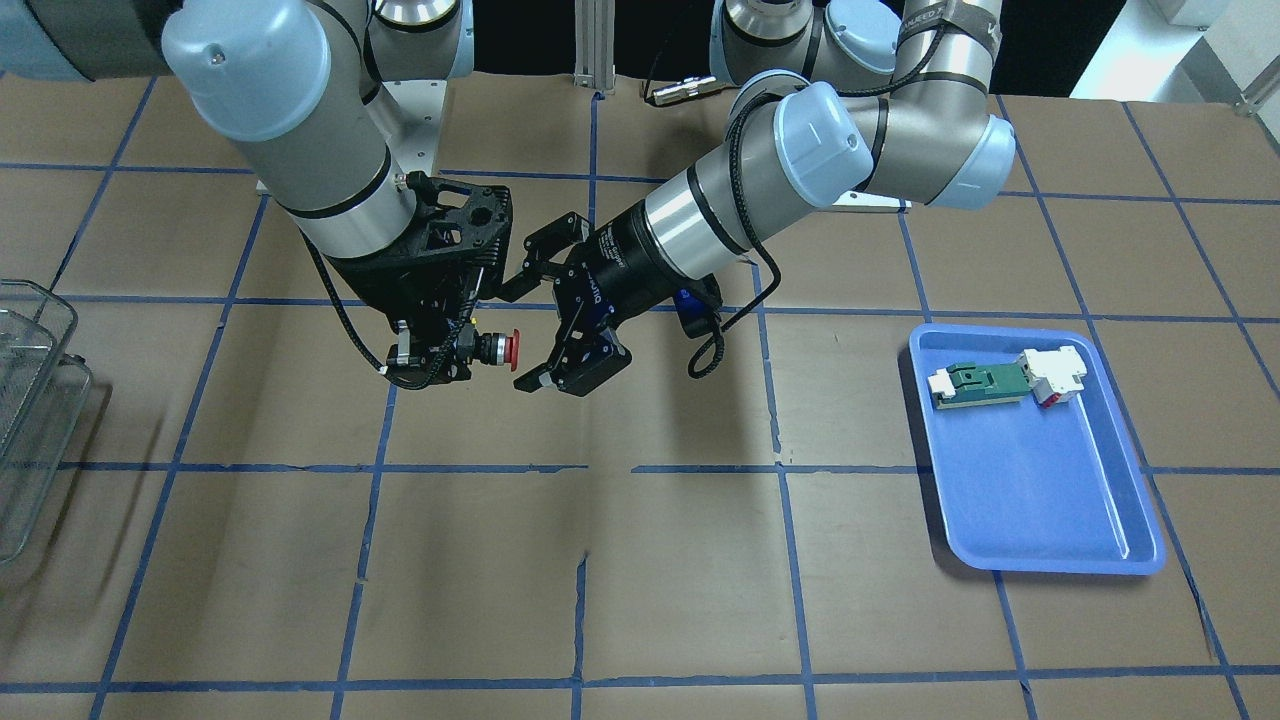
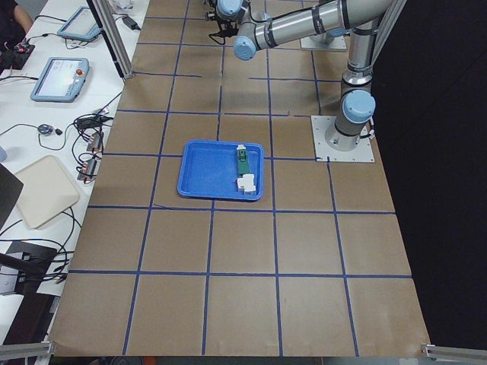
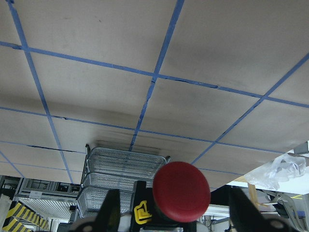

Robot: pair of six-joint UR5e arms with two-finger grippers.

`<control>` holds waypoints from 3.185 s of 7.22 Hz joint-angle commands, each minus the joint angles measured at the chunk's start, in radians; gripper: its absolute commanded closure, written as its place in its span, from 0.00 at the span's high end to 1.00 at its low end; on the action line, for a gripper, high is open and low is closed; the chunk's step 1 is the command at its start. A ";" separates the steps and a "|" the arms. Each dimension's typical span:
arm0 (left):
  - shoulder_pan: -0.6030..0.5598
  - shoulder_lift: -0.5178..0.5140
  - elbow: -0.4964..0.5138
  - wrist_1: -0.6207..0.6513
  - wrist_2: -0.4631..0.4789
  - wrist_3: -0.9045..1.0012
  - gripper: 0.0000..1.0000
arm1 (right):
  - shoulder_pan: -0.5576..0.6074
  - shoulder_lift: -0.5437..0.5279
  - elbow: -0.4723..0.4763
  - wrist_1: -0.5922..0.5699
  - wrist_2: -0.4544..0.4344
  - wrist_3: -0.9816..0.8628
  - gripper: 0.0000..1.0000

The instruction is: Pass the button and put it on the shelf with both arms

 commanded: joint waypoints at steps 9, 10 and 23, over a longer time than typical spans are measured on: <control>0.387 0.071 0.113 -0.542 0.628 1.487 1.00 | -0.836 0.112 -0.008 -0.120 -0.095 -0.724 0.00; 0.388 0.111 0.124 -0.647 0.690 1.624 1.00 | -0.858 0.122 -0.005 -0.107 -0.095 -0.718 0.24; 0.293 0.332 0.107 -0.923 0.775 2.201 1.00 | -0.085 -0.156 0.017 0.189 -0.157 0.960 1.00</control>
